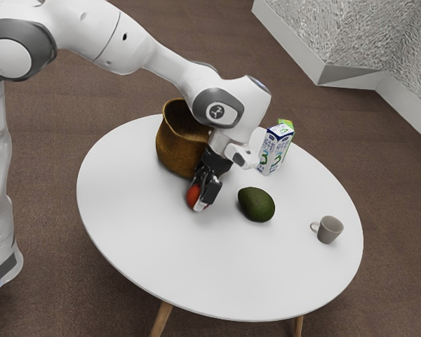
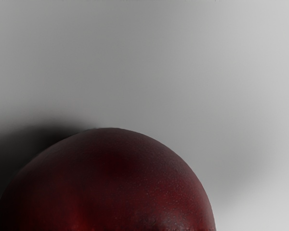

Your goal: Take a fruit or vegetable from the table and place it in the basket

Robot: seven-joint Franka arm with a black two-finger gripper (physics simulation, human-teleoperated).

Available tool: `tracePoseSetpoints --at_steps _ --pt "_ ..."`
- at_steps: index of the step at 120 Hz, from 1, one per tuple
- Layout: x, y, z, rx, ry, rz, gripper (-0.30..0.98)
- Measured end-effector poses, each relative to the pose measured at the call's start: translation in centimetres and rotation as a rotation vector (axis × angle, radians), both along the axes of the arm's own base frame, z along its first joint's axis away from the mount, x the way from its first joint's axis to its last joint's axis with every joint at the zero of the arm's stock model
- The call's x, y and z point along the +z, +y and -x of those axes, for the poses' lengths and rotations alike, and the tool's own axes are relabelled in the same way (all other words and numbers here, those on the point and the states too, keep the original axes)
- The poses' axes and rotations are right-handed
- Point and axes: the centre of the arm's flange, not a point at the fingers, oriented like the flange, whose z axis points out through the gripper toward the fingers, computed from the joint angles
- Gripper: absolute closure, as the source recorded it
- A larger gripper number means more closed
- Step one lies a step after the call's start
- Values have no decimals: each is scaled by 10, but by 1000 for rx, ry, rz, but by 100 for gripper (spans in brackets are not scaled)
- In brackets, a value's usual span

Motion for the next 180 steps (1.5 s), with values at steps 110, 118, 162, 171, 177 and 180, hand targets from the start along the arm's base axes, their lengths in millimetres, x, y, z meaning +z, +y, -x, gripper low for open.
tracePoseSetpoints --at_steps 110,118,162,171,177,180 --pt "70 -47 23 -49 -122 -39 41" --pt "80 -49 27 -50 -138 -46 40" --pt "166 -44 20 -53 -259 -125 39" --pt "185 -38 21 -47 -276 -145 39" --pt "196 -31 21 -38 -285 -161 39" --pt "200 -27 21 -31 -284 -169 39"
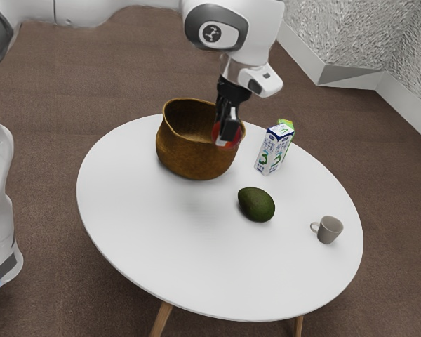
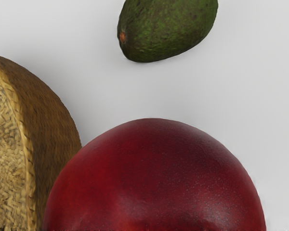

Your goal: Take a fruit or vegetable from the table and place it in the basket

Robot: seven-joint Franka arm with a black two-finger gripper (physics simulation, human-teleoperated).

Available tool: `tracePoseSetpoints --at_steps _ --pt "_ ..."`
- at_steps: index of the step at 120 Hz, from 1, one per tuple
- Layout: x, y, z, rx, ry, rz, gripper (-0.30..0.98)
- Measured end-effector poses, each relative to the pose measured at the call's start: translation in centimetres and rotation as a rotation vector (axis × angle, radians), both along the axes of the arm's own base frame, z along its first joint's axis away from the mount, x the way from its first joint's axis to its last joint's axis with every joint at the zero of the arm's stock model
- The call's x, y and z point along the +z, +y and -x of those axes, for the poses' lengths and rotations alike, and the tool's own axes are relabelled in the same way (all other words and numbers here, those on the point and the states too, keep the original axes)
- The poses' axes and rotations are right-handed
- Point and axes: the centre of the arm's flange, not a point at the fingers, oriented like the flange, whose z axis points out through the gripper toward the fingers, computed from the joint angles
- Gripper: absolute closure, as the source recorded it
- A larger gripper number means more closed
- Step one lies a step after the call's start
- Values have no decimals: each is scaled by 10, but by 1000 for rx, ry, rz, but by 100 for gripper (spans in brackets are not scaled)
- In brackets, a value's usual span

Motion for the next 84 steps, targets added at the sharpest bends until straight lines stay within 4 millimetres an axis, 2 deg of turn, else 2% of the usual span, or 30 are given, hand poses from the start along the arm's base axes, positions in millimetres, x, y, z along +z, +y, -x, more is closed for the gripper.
tracePoseSetpoints --at_steps 23,54,76,84 --pt "5 56 -1 89 27 -24 39" --pt "-10 126 -7 184 78 -31 39" --pt "-21 166 -10 219 109 -21 40" --pt "-22 174 -15 217 110 -19 39"
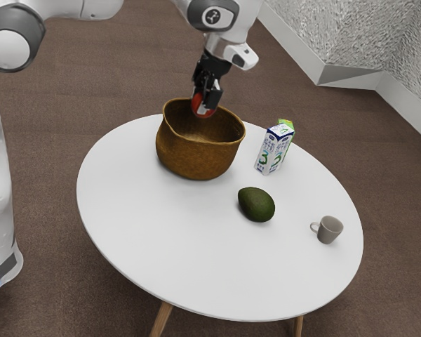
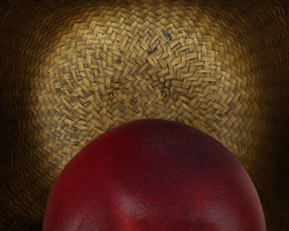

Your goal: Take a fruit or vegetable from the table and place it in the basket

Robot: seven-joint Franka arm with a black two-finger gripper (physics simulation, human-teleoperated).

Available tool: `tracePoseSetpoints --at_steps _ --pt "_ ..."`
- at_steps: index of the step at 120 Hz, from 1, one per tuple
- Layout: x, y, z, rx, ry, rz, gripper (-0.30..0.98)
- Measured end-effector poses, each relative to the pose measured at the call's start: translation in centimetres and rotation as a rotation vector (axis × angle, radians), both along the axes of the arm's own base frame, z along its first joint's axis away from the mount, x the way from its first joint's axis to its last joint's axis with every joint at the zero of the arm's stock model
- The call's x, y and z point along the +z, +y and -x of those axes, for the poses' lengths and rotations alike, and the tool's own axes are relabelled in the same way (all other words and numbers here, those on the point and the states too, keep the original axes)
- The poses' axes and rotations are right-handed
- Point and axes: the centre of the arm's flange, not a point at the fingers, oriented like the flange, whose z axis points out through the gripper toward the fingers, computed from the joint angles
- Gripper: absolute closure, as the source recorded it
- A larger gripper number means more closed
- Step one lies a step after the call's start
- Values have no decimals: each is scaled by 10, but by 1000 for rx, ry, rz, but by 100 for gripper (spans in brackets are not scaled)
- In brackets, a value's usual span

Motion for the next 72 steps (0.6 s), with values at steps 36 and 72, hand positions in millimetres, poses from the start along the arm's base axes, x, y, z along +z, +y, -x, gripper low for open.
tracePoseSetpoints --at_steps 36,72 --pt "-3 -2 -4 -68 5 34 8" --pt "8 -105 -22 -244 -30 12 1"
